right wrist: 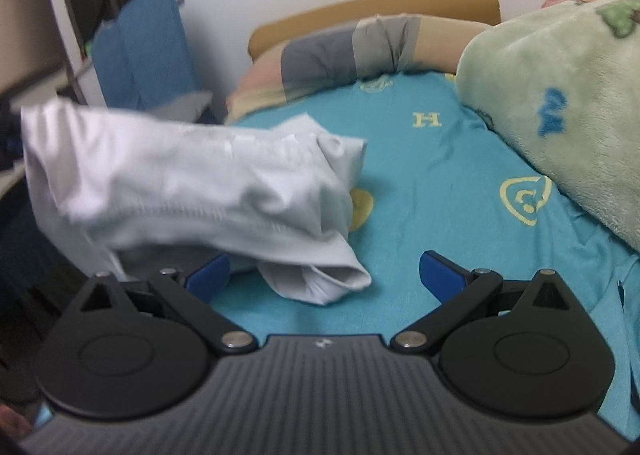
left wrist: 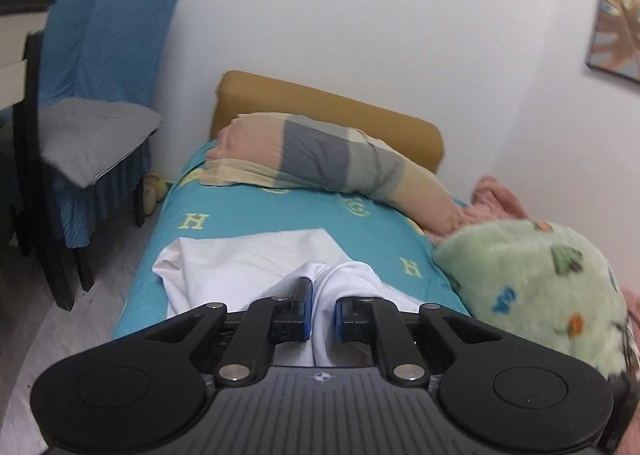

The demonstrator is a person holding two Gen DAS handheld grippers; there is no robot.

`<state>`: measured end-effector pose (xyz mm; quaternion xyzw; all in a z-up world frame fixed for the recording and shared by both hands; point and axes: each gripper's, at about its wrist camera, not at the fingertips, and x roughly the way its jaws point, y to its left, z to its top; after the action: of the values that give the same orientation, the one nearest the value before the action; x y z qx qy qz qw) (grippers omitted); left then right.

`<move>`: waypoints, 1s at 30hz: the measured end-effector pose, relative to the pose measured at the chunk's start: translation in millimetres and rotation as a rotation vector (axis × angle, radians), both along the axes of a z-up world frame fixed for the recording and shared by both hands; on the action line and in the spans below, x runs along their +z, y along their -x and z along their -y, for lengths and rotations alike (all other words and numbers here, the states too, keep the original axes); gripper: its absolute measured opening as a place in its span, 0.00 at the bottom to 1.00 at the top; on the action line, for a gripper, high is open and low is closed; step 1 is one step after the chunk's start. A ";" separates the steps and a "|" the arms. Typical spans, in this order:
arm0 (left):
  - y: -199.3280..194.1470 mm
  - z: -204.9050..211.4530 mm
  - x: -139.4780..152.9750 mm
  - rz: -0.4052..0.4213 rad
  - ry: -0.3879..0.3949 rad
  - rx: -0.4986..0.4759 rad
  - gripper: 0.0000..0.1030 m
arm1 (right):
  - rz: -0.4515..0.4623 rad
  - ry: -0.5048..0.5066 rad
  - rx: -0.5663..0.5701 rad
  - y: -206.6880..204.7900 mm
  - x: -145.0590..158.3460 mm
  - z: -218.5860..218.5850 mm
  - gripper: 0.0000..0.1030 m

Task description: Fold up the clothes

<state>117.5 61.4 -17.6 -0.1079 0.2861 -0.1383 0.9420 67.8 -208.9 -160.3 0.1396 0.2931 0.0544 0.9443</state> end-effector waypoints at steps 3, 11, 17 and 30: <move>-16.5 -6.7 -14.7 -0.028 -0.029 0.065 0.11 | -0.042 0.014 -0.022 -15.0 -13.2 -0.2 1.00; -50.1 -27.6 -55.5 -0.165 -0.056 0.117 0.15 | -0.076 -0.126 -0.145 -28.2 -32.4 35.1 1.00; -39.1 -17.0 -40.4 -0.174 -0.156 0.049 0.53 | -0.038 -0.151 -0.163 -33.1 -31.7 40.3 1.00; 41.6 55.0 -12.9 0.103 -0.580 -0.210 0.81 | -0.008 -0.219 -0.190 -29.8 -24.9 50.2 1.00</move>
<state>75.9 6.3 -30.5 0.2025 0.2749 -0.1527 0.9274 97.6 -259.1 -185.2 0.2692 0.2747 -0.0043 0.9231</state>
